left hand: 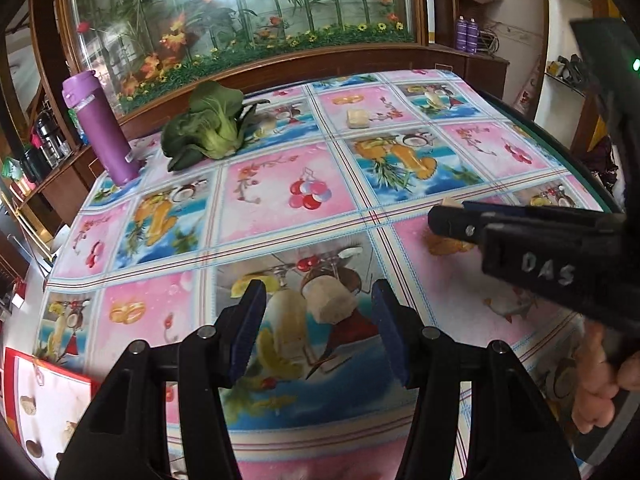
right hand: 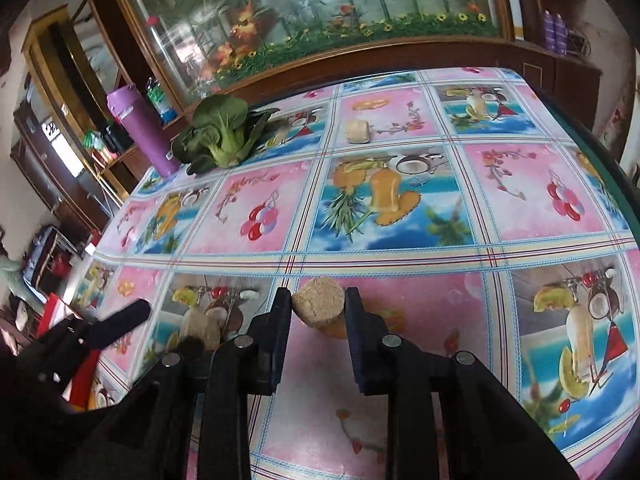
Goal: Organize fruits
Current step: 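Grasp a pale bun piece with the right gripper while the left gripper grasps another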
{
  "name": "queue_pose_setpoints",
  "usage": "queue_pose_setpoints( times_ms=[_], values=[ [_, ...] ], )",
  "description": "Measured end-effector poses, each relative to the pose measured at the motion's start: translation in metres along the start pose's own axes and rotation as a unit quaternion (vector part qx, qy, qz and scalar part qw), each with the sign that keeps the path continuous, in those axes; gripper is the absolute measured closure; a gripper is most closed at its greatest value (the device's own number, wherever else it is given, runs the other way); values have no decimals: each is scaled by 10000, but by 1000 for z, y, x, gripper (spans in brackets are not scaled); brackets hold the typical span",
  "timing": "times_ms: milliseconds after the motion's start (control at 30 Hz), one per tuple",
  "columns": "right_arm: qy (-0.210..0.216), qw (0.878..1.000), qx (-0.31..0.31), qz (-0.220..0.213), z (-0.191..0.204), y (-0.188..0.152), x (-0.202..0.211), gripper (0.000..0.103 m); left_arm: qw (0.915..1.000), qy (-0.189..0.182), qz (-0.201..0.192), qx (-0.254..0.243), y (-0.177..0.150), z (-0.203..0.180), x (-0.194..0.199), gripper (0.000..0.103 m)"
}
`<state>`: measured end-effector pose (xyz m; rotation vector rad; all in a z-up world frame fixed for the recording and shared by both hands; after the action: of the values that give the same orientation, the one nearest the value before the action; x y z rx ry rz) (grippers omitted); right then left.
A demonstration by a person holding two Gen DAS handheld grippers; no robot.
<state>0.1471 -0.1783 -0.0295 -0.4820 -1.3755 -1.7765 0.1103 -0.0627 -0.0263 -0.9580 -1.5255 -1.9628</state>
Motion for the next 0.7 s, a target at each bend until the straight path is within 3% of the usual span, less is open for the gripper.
queue_pose_setpoints(
  times_ms=[200,333,500,700],
  values=[
    [99,9999,-96,-55,4,3,4,77,9991,-170,238,298,0,0,-21,49],
    [141,9998,-117,-56,5,4,4,77,9975,-375,392,450,-6,-4,-30,70],
    [174,9998,-46,-100,10,3,7,77,9977,-381,258,499,-6,-4,-26,70],
    [175,9997,45,-189,15,3,10,77,9974,-297,-164,630,-1,-3,5,70]
  ],
)
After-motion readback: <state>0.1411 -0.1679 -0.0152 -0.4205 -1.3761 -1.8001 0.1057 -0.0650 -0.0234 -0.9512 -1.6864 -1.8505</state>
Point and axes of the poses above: each gripper's, at about its wrist camera, not at the fingertips, and x roughly against the way its jaws point, z to its left, y to its top, the point moved 8 cm from there along -x, roughly the way its jaws point, and after that the axes turned 3 degrees about z, right-handed, at the moved point
